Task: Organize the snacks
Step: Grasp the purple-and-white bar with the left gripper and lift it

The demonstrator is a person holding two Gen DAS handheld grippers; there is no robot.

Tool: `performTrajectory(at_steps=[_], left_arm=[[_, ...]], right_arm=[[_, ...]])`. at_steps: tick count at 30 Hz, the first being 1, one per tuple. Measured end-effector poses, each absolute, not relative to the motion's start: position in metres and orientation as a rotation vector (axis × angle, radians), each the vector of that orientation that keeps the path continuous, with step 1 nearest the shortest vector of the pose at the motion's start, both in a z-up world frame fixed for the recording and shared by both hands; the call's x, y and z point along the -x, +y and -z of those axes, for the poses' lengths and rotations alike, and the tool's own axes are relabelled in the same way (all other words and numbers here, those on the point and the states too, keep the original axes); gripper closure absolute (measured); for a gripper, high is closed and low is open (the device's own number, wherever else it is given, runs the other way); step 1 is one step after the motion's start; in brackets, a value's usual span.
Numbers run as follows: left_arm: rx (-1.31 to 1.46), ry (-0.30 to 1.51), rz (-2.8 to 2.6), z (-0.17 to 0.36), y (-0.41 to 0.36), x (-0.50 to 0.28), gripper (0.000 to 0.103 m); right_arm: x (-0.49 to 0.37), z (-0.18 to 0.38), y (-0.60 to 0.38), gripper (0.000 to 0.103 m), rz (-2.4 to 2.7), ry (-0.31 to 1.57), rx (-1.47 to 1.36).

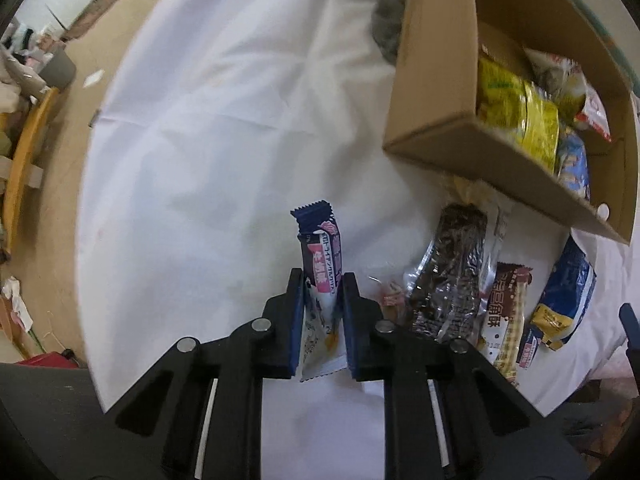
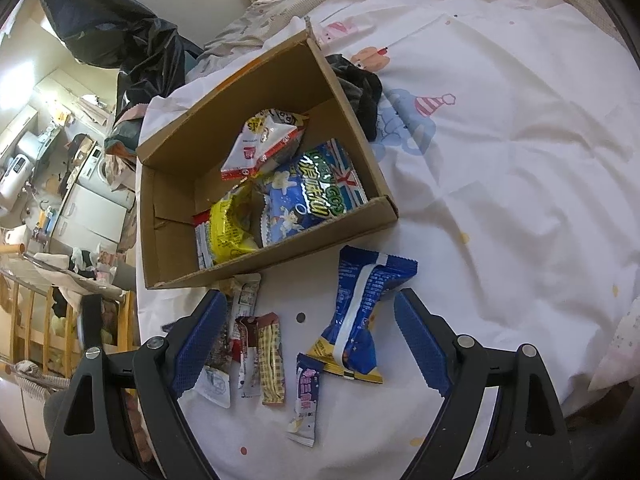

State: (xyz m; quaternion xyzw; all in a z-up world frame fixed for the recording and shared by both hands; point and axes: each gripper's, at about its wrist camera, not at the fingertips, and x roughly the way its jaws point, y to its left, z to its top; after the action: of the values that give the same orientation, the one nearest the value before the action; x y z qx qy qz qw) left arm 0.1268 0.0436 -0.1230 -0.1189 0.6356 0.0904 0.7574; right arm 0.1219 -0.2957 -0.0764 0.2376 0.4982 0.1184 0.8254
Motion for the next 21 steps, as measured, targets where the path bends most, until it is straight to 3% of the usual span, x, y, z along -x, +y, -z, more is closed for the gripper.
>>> performTrajectory(at_steps=[9, 19, 21], left_arm=[[0.226, 1.262, -0.178, 0.078, 0.046, -0.115, 0.088], [0.248, 1.264, -0.13, 0.077, 0.04, -0.116, 0.088], [0.25, 1.265, -0.127, 0.077, 0.038, -0.117, 0.088]], right_arm=[[-0.134, 0.112, -0.299, 0.017, -0.196, 1.204, -0.549], [-0.155, 0.148, -0.268, 0.036, -0.14, 1.349, -0.414], [-0.158, 0.151, -0.262, 0.046, -0.14, 1.362, -0.367]])
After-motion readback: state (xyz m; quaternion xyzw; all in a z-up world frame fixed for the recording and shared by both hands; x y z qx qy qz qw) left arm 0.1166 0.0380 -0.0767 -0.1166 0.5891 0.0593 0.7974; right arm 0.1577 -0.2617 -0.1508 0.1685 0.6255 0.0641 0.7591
